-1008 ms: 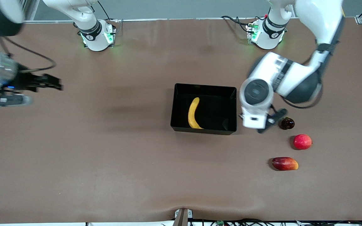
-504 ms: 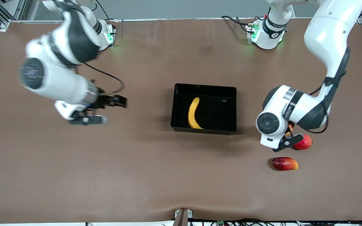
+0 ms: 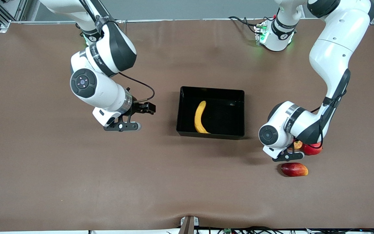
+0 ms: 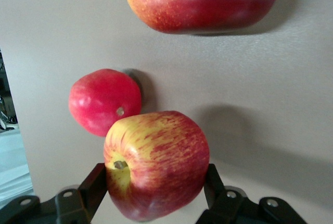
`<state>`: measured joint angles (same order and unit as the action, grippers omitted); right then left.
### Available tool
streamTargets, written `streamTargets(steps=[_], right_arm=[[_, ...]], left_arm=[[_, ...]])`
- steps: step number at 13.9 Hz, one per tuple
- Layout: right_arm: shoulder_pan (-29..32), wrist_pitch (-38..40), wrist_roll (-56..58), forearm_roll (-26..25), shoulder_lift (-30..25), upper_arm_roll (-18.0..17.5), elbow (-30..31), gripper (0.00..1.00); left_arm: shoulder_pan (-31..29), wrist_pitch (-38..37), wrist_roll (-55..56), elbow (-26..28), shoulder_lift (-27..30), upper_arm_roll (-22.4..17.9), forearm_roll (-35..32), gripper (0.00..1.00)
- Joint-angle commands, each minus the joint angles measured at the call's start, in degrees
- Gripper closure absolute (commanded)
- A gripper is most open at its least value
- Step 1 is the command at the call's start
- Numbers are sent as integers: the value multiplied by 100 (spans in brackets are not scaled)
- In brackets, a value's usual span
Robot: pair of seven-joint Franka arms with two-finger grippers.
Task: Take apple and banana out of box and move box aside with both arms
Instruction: 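Lower the apple beside the red fruit and open the left gripper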
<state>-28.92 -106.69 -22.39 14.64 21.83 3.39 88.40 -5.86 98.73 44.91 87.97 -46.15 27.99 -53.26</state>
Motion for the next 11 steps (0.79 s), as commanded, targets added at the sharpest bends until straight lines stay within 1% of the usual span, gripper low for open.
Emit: streamTargets(steps=[1, 5, 6, 7, 8, 10, 11], right_arm=[[79, 52, -37, -5, 41, -6, -60, 0], [175, 95, -46, -5, 76, 12, -68, 0], [211, 113, -55, -5, 68, 21, -68, 0], [246, 157, -46, -5, 59, 21, -77, 0], [281, 183, -37, -5, 59, 21, -121, 0], [281, 183, -46, 4, 76, 21, -183, 0], [255, 183, -63, 4, 76, 21, -174, 0]], left_arm=[[-29, 102, -114, -78, -130, 22, -237, 100], [-21, 173, -71, -87, -315, 22, -518, 100], [-21, 173, -35, -87, -350, 22, -571, 90], [-21, 173, 0, -87, -350, 22, -572, 30], [-29, 173, 26, -87, -316, 22, -502, 0], [14, 103, -8, -87, -158, 74, -397, 0], [41, 103, -9, -113, -61, 92, -161, 0]])
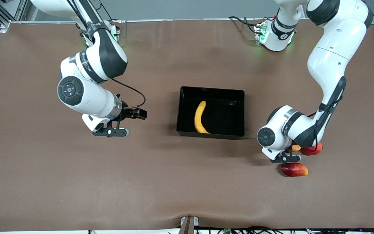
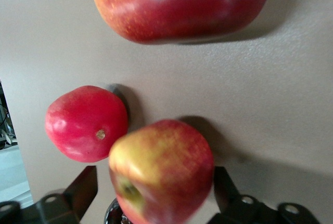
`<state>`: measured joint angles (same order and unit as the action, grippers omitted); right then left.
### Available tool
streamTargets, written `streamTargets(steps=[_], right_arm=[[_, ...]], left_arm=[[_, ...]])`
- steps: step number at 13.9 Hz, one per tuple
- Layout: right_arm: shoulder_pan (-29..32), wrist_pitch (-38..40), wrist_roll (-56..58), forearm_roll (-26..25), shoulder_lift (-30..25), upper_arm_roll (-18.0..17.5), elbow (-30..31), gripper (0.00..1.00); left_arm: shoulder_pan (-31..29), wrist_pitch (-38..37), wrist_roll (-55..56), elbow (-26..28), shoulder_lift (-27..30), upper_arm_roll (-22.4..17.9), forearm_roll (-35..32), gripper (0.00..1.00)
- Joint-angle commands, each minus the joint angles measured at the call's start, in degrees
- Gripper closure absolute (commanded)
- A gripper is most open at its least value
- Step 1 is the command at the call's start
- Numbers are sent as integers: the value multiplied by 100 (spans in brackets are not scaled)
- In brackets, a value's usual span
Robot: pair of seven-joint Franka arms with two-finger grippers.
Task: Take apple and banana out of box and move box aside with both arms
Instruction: 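Lower the apple beside the red fruit and open the left gripper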
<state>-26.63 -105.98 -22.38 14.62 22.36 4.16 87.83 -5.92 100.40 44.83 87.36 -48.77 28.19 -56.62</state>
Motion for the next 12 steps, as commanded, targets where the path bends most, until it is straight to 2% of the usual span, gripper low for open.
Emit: streamTargets(steps=[1, 5, 8, 11, 12], right_arm=[[-17, 112, -143, -3, 22, -55, -117, 0], [26, 112, -320, 23, 22, -64, -109, 0], [-35, 130, -302, 14, 22, -64, -74, 0], [-44, 306, -293, 14, 22, -64, -82, 0], [-70, 297, -302, 14, 22, -73, -82, 0]], left_arm=[[55, -65, -9, -53, 340, 142, 378, 0], [-24, -425, -10, -70, 1069, 791, 1020, 0], [20, -566, -19, -79, 1518, 1143, 2082, 0], [134, -531, 43, -79, 1423, 1837, 2234, 0], [291, -487, 78, -88, 1344, 1865, 2243, 0]])
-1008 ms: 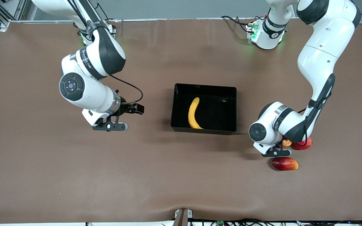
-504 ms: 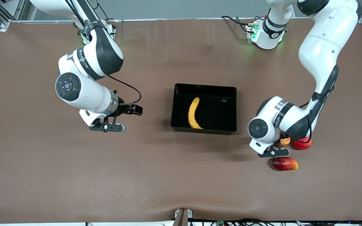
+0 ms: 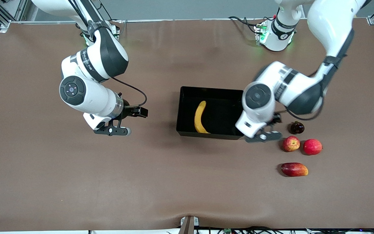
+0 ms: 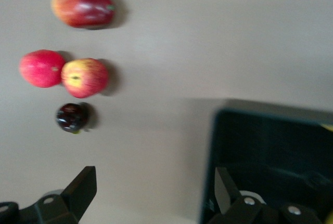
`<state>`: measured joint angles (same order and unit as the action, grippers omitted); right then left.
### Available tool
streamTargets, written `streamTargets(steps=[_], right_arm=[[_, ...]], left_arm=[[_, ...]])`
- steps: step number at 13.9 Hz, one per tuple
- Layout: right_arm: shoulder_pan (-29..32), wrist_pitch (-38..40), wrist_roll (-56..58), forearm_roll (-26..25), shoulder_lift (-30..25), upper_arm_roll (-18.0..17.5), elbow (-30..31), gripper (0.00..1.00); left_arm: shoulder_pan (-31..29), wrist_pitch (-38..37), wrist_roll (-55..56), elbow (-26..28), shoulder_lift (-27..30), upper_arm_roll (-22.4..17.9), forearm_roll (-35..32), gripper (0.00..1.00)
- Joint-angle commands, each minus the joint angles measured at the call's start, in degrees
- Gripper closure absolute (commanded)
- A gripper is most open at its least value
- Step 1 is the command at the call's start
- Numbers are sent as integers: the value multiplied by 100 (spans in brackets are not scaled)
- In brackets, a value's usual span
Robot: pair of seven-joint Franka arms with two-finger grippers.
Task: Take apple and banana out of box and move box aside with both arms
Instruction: 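Reach the left gripper into the box and grasp the yellow banana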
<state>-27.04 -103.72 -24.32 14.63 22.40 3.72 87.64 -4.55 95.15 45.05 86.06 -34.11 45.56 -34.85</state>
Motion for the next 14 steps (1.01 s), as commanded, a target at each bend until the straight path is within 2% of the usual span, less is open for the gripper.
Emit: streamTargets(steps=[1, 4, 7, 11, 14], right_arm=[[-30, 71, -90, 5, 27, -30, -63, 0], [-267, -8, -143, -231, 62, -29, -72, 0], [-320, -184, -143, -223, 176, -30, -63, 0], [-346, -193, -152, -206, 247, -38, -63, 0], [-364, -184, -143, -197, 247, -38, -63, 0]], left_arm=[[339, 152, 92, -1, -218, 128, 75, 0], [726, 1168, 565, -19, -578, 102, 127, 0], [973, 2023, 856, -10, -991, 67, 84, 0], [1096, 2543, 909, 43, -1379, 14, 49, 0], [1499, 2806, 945, 43, -1537, -441, 40, 0]])
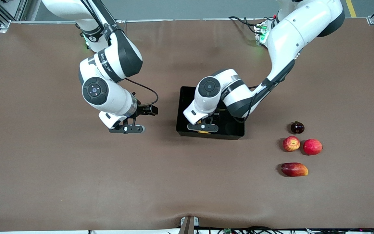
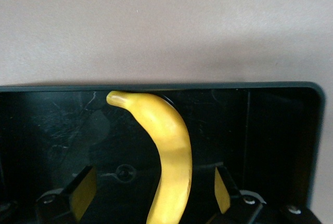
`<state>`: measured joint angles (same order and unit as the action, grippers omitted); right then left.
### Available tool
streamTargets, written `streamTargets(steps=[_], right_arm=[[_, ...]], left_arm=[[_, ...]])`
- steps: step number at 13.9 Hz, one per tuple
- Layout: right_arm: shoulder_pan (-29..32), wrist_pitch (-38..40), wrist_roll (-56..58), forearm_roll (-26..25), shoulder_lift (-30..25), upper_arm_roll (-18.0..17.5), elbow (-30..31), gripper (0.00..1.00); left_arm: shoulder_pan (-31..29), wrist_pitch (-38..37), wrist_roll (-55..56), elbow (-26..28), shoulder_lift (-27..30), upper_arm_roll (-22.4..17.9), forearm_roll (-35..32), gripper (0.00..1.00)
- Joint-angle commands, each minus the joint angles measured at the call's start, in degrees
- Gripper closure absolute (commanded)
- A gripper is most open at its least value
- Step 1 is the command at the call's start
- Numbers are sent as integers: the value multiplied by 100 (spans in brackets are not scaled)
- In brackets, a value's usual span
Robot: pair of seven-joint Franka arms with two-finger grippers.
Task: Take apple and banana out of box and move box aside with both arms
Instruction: 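Reach the left gripper into the box and grasp the yellow banana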
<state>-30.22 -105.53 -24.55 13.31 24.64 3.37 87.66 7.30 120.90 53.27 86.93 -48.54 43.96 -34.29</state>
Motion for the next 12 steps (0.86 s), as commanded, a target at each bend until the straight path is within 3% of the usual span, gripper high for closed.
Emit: streamTargets(steps=[1, 5, 6, 8, 10, 12], right_arm=[[-45, 6, -129, -74, 23, -3, -57, 0], [-36, 6, -120, -74, 23, -3, -56, 0], [-36, -3, -120, -74, 32, -3, -56, 0], [-45, -12, -120, -74, 49, -3, -56, 0], [-54, -12, -120, -74, 93, -3, -56, 0], [-89, -12, -120, -74, 119, -3, -48, 0]], left_arm=[[473, 389, 148, -36, -120, -448, 1, 0], [835, 513, 350, -35, -313, -810, -16, 0], [878, 557, 403, -27, -348, -810, -25, 8], [887, 557, 447, -18, -349, -810, -16, 59], [905, 548, 675, -9, -331, -810, -7, 100], [966, 496, 693, -18, -209, -810, -16, 100]])
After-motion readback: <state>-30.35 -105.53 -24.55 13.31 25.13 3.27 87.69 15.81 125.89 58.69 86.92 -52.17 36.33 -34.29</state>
